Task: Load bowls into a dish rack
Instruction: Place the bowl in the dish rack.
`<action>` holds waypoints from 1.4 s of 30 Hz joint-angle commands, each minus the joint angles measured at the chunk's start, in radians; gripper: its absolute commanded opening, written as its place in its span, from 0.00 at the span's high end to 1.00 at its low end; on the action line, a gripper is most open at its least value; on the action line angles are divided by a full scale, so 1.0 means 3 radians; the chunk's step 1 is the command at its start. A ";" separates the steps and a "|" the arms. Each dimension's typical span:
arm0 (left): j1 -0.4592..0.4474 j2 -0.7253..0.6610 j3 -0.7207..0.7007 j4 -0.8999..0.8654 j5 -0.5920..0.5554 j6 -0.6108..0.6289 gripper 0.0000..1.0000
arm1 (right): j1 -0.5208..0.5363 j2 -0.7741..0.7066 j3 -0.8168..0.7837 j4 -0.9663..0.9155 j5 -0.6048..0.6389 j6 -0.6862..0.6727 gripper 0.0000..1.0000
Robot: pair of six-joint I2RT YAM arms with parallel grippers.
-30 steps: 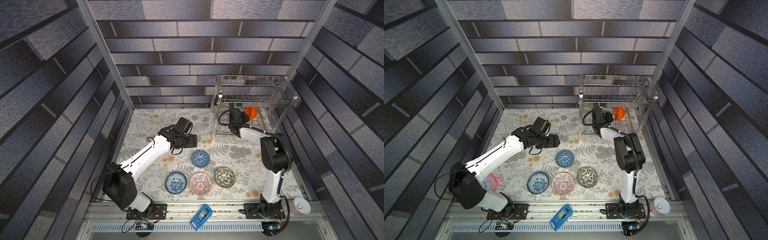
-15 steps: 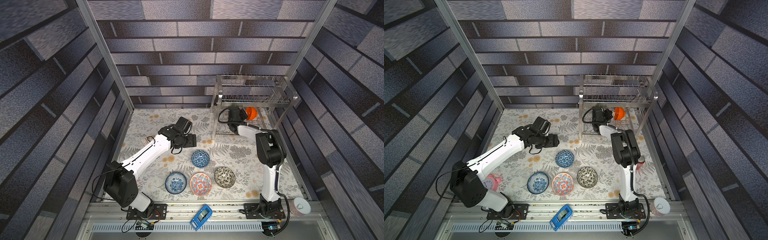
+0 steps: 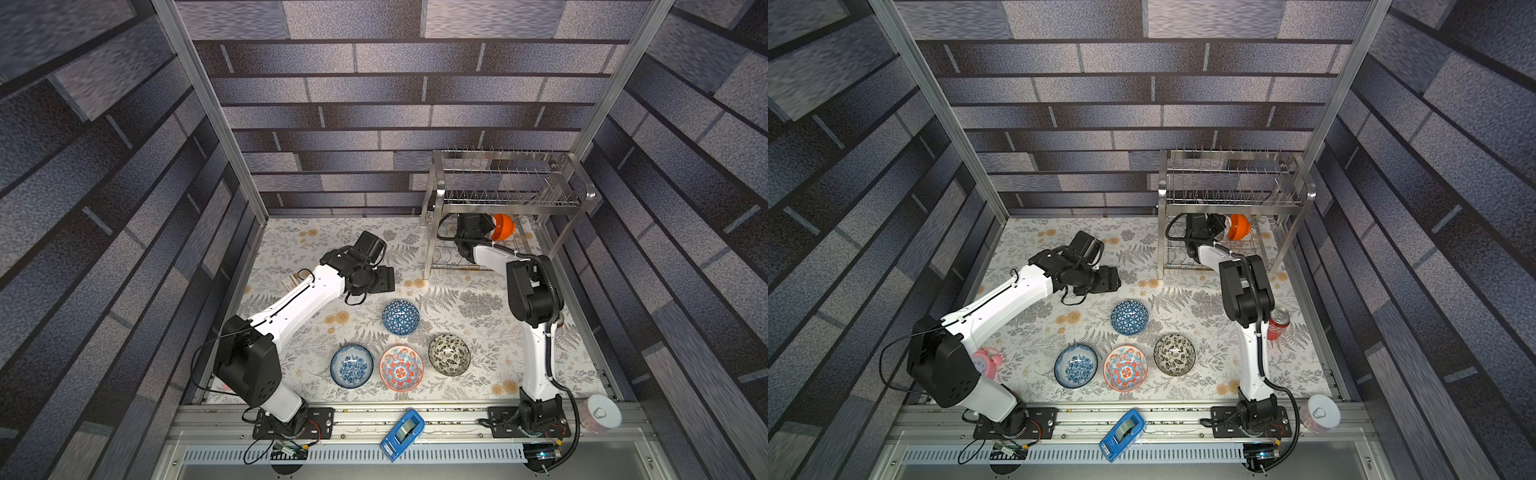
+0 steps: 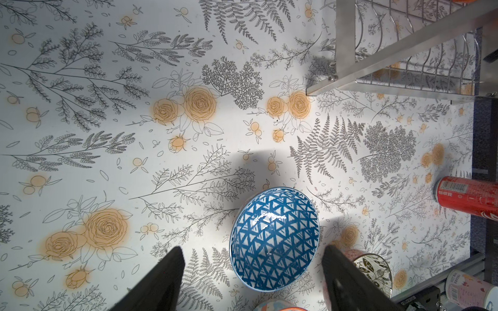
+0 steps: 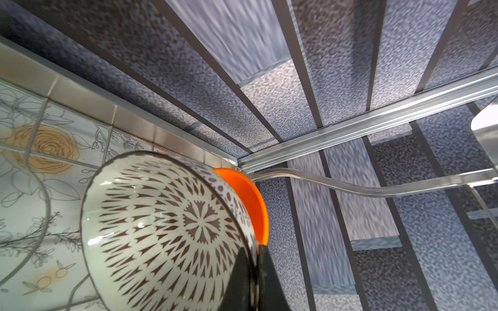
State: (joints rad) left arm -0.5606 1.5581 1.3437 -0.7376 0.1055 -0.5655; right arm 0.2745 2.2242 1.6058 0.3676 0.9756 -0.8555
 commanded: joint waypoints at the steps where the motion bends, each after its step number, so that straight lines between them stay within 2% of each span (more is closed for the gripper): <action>1: 0.0042 0.0019 0.0057 -0.0042 0.0051 0.0050 0.17 | -0.0033 0.0054 0.0176 0.0274 0.0128 -0.0131 1.00; 24: 0.0128 0.0028 0.0015 -0.0006 0.0110 0.0064 0.17 | -0.0079 0.0323 0.0379 0.0555 0.0242 -0.0571 1.00; 42: 0.0156 0.0026 -0.0010 0.0004 0.0121 0.0070 0.17 | -0.0084 0.0394 0.0498 0.0292 0.0279 -0.0436 1.00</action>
State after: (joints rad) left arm -0.5217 1.5616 1.3437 -0.7361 0.1318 -0.5652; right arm 0.2546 2.3356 1.7214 0.4324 1.0279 -1.0107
